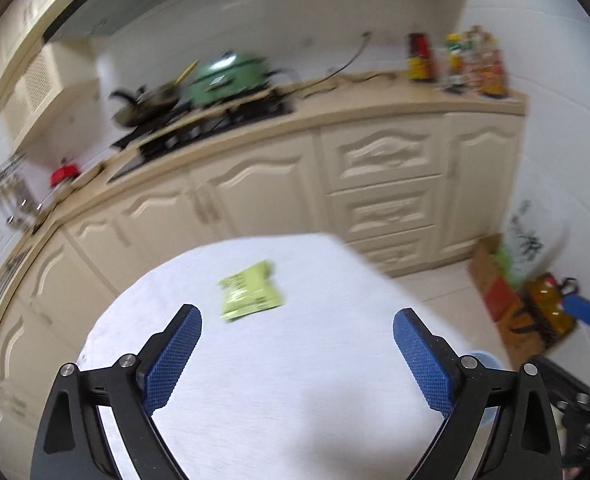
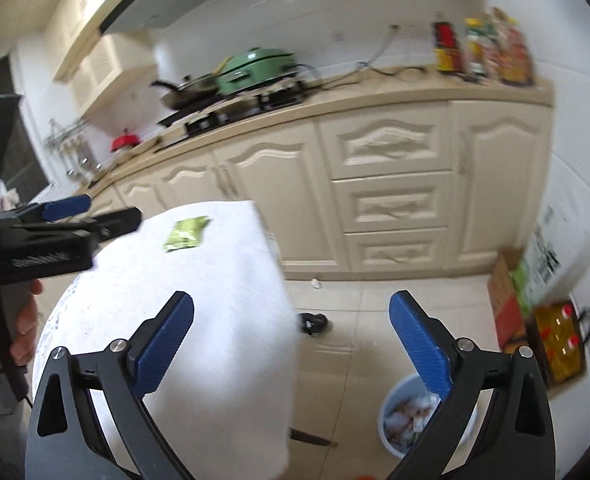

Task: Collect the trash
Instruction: 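Move the left tool back to the green snack bag on the table, then close the left tool on the green snack bag and lift it, then carry the green bag with the left tool over the blue bin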

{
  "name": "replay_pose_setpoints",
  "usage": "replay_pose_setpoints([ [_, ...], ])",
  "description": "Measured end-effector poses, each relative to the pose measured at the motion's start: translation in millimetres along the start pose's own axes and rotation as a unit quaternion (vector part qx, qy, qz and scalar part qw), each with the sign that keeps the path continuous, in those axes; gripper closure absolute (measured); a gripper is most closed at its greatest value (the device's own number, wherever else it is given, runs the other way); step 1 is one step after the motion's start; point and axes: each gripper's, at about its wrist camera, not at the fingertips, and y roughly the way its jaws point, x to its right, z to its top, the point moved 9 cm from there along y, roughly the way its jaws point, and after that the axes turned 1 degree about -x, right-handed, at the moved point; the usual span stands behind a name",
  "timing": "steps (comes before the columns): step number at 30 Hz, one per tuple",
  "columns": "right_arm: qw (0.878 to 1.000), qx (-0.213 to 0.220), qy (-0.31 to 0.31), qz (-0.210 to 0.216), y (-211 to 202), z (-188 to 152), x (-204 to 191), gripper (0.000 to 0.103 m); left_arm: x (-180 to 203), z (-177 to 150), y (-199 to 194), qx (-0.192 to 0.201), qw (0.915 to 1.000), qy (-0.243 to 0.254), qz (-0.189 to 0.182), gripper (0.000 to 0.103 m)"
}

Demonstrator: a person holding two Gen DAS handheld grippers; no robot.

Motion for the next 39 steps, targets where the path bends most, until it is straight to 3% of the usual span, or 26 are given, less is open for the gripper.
replay_pose_setpoints([
  [3, 1.000, -0.017, -0.014, 0.012, 33, 3, -21, 0.003, -22, -9, 34, -0.026, 0.9995, -0.019, 0.008, 0.012],
  [8, 0.998, -0.049, -0.022, 0.032, 80, -2, -42, 0.003, -52, -25, 98, -0.087, 0.9939, -0.067, -0.010, 0.024],
  [14, 0.996, -0.072, -0.030, 0.037, 117, -7, -49, 0.003, -60, -31, 149, -0.114, 0.9881, -0.099, -0.030, 0.025],
  [20, 0.995, -0.082, -0.027, 0.039, 131, -10, -46, 0.003, -65, -13, 186, -0.110, 0.9874, -0.107, -0.039, 0.021],
  [22, 0.996, -0.077, -0.026, 0.037, 130, -9, -45, 0.003, -70, -4, 196, -0.107, 0.9863, -0.115, -0.052, 0.039],
  [26, 0.996, -0.077, -0.022, 0.032, 127, -11, -41, 0.003, -70, 3, 192, -0.109, 0.9888, -0.091, -0.046, 0.071],
  [27, 0.997, -0.075, -0.020, 0.031, 125, -11, -38, 0.003, -65, 4, 188, -0.112, 0.9883, -0.091, -0.050, 0.075],
  [31, 0.998, -0.065, -0.013, 0.017, 111, -13, -25, 0.003, -45, 3, 140, -0.091, 0.9899, -0.081, -0.072, 0.077],
  [39, 0.999, -0.044, 0.026, -0.001, 60, -28, 27, 0.002, 36, -9, 50, -0.059, 0.9926, -0.020, -0.104, 0.078],
])
